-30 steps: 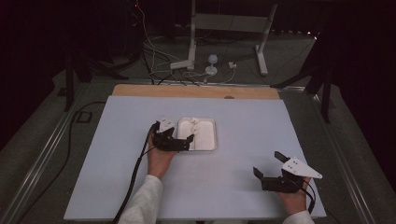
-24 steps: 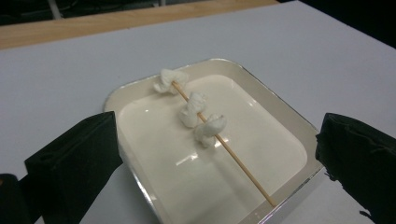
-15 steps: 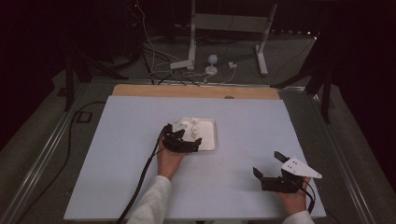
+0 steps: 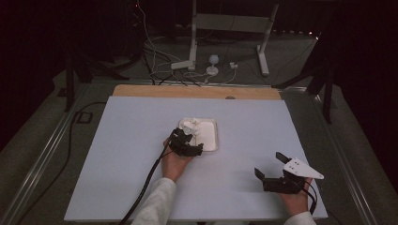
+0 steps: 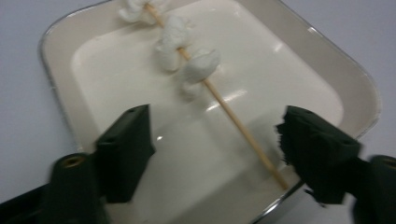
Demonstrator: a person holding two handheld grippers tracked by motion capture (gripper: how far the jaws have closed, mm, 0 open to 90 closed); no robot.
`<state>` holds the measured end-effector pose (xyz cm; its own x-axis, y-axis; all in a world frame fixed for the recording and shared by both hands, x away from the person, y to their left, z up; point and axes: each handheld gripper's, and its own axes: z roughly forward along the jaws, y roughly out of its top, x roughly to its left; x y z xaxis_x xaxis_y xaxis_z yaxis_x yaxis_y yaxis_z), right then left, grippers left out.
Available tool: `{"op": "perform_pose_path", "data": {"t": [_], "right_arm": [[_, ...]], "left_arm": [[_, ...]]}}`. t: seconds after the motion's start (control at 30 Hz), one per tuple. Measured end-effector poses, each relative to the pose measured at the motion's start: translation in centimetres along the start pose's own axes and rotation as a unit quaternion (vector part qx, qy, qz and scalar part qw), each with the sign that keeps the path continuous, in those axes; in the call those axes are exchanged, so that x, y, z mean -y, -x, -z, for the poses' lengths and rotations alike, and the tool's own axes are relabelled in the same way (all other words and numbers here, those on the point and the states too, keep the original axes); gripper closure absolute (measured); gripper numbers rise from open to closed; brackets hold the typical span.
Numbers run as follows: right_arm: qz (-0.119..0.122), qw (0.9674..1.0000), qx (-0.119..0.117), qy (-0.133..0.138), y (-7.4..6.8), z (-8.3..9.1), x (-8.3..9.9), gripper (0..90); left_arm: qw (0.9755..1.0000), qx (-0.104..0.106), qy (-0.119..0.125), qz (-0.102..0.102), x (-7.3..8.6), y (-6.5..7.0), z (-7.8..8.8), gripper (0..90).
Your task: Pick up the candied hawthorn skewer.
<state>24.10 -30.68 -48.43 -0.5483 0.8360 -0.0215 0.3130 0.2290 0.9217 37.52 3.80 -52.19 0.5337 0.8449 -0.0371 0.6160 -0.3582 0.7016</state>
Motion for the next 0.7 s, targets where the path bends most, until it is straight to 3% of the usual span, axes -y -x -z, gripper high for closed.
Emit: {"op": "perform_pose_path", "data": {"t": [0.17, 0.33, 0.47, 0.57, 0.7], "right_arm": [[0.0, 1.0, -0.001, -0.001, 0.0, 0.0, 0.0, 0.0], [0.001, 1.0, -0.002, -0.002, -0.1, -0.1, 0.0, 0.0], [0.001, 1.0, -0.003, -0.002, -0.1, -0.1, 0.0, 0.0], [0.001, 1.0, -0.004, -0.003, -0.1, -0.1, 0.0, 0.0], [0.002, 1.0, -0.005, -0.004, -0.1, -0.1, 0.0, 0.0]], "left_arm": [[0.9998, -0.009, -0.018, 0.003, -0.2, -0.6, 0.6, 55.8], [0.9993, -0.001, -0.029, 0.025, -0.3, -1.4, 0.9, 71.7], [0.9981, 0.005, -0.038, 0.048, -0.4, -1.9, 1.0, 83.1], [0.9971, 0.008, -0.042, 0.063, -0.5, -2.1, 1.0, 85.6], [0.9966, 0.016, -0.047, 0.065, -0.5, -2.4, 1.1, 89.9]]}}
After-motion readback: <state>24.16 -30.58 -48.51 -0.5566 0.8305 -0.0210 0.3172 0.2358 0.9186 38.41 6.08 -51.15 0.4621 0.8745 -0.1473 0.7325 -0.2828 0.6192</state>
